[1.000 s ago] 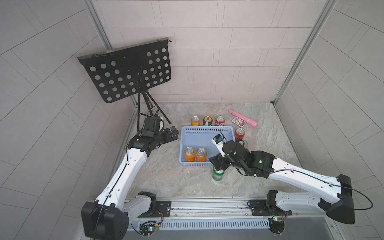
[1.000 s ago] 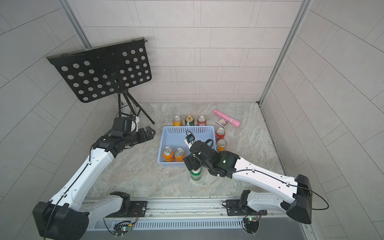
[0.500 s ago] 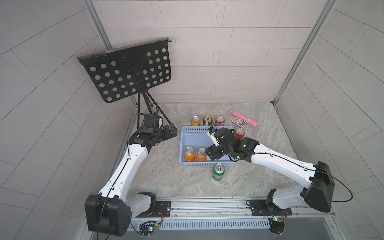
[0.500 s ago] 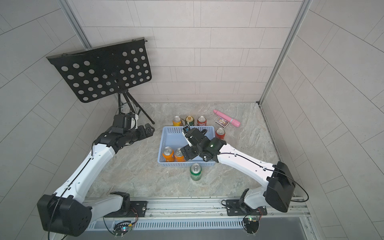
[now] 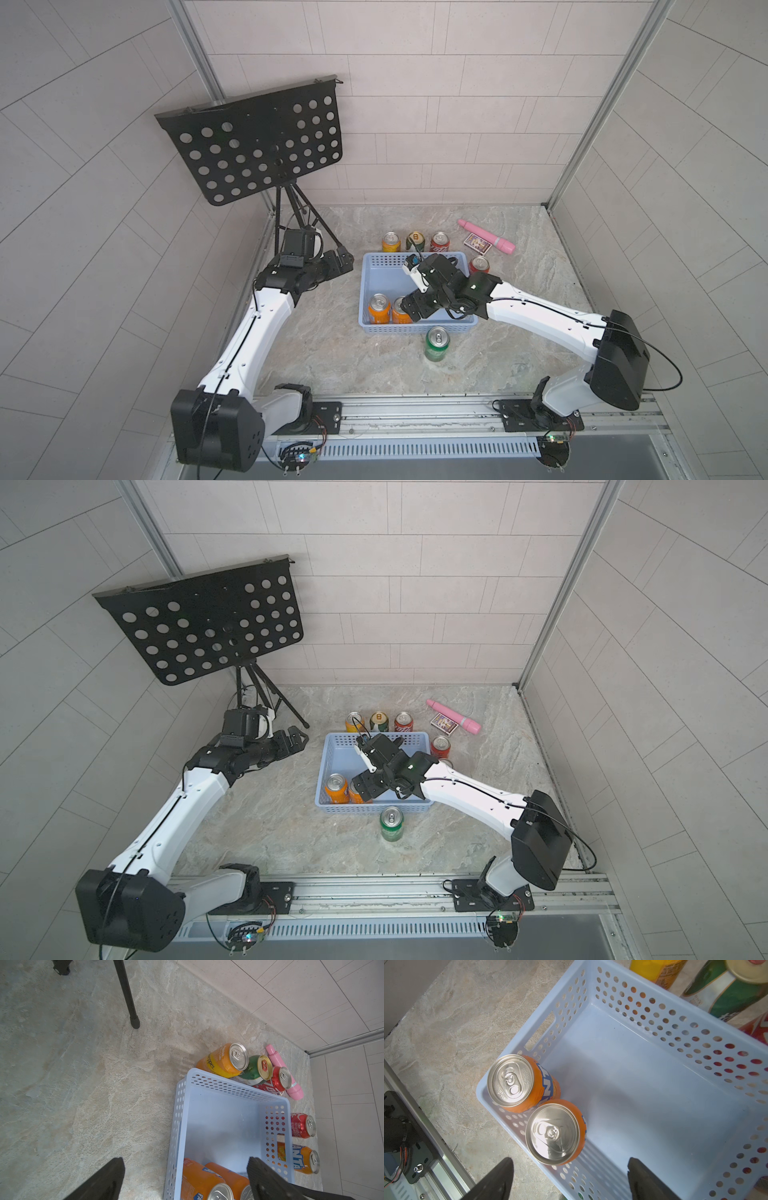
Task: Take out the drinks from the basket
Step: Pick up the drink from the basket.
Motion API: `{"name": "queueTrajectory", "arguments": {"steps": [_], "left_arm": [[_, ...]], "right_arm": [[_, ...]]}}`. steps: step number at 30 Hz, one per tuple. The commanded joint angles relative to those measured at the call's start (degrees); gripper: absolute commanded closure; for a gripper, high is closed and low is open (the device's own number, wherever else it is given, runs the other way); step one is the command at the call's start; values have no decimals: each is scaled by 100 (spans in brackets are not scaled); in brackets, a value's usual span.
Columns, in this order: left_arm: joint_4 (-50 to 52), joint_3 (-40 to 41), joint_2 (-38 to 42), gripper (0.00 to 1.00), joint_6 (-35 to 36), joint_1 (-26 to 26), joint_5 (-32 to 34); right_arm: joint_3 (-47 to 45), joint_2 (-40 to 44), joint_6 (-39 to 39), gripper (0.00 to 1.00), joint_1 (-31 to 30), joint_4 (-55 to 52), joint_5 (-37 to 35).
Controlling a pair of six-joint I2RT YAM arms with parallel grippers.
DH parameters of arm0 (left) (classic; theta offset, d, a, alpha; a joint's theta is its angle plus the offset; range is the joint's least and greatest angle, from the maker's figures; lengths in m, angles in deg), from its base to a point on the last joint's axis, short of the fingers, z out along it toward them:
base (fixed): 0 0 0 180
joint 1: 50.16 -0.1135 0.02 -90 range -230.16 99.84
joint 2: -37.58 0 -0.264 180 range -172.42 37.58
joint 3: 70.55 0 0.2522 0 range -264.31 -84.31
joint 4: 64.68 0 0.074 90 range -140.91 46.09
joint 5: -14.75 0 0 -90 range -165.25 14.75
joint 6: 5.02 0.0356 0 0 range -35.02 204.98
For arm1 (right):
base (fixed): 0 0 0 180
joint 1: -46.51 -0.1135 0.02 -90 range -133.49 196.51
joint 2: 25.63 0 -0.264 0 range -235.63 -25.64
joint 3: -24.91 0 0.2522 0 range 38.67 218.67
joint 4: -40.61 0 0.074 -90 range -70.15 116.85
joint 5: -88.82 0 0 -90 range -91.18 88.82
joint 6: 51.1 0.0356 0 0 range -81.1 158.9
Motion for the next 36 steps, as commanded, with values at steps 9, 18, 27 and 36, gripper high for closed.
{"name": "queueTrajectory", "arguments": {"steps": [9, 18, 27, 36], "left_arm": [[-125, 49, -74, 0, -37, -150, -310], [-173, 53, -147, 0, -74, -249, -491], [-204, 75, -140, 0, -107, -301, -577], [-273, 101, -184, 0, -153, -349, -699]], "right_arm": [[225, -210, -160, 10, 6, -40, 52], [461, -742, -247, 10, -81, -128, 117], [657, -1268, -303, 10, -151, -199, 103], [524, -1404, -250, 19, -196, -95, 114]]}}
